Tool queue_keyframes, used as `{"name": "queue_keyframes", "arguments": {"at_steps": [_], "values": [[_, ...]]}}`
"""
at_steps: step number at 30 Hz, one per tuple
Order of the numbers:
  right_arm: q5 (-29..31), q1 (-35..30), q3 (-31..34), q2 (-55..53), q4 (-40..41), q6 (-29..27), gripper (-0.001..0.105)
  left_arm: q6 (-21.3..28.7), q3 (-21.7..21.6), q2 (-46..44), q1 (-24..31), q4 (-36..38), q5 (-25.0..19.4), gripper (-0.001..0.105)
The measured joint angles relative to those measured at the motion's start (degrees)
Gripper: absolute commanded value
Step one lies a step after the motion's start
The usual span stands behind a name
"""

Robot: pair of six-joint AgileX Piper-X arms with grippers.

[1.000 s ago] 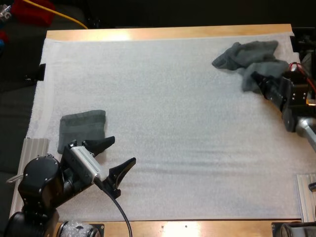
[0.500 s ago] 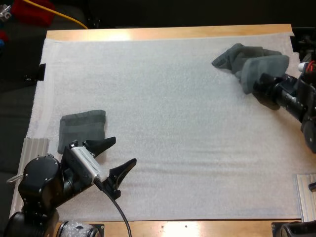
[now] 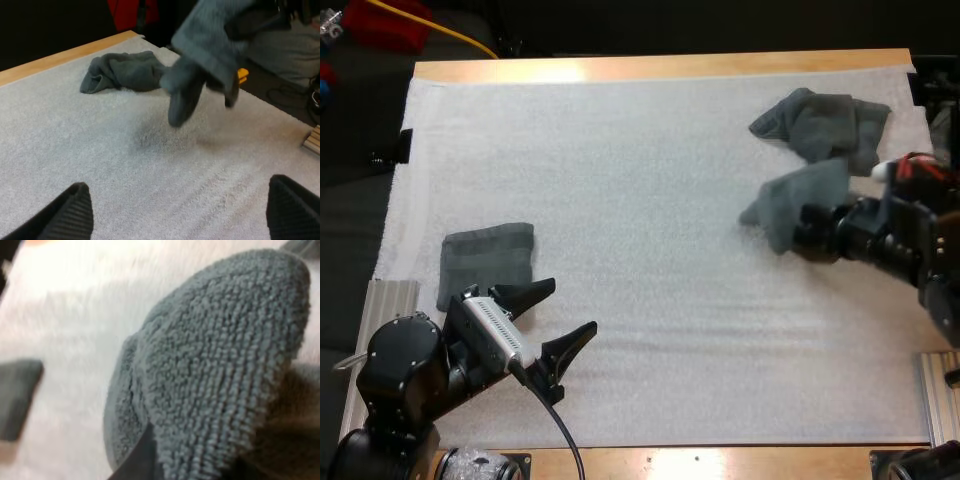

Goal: Pick towel from pile, fold and stack

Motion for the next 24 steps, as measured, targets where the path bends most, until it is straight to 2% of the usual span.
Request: {"name": "queue_keyframes", "arguments": {"at_steps": [5, 11, 24], "values": [[8.81, 7.37, 0.0, 0.46, 1.13, 0.28, 0.001, 0.0, 0.0, 0.0, 0.0, 0.0, 0.08, 0.069], [13.47, 13.22, 0.0, 5.89, 1.13, 4.87, 0.001, -0.41, 0.0, 0.0, 0.0, 0.0, 0.23, 0.069], [13.71, 26.69, 0.0, 19.92, -1.56, 13.46, 0.001, -0.41, 0.0, 0.0, 0.0, 0.0, 0.37, 0.069]]}}
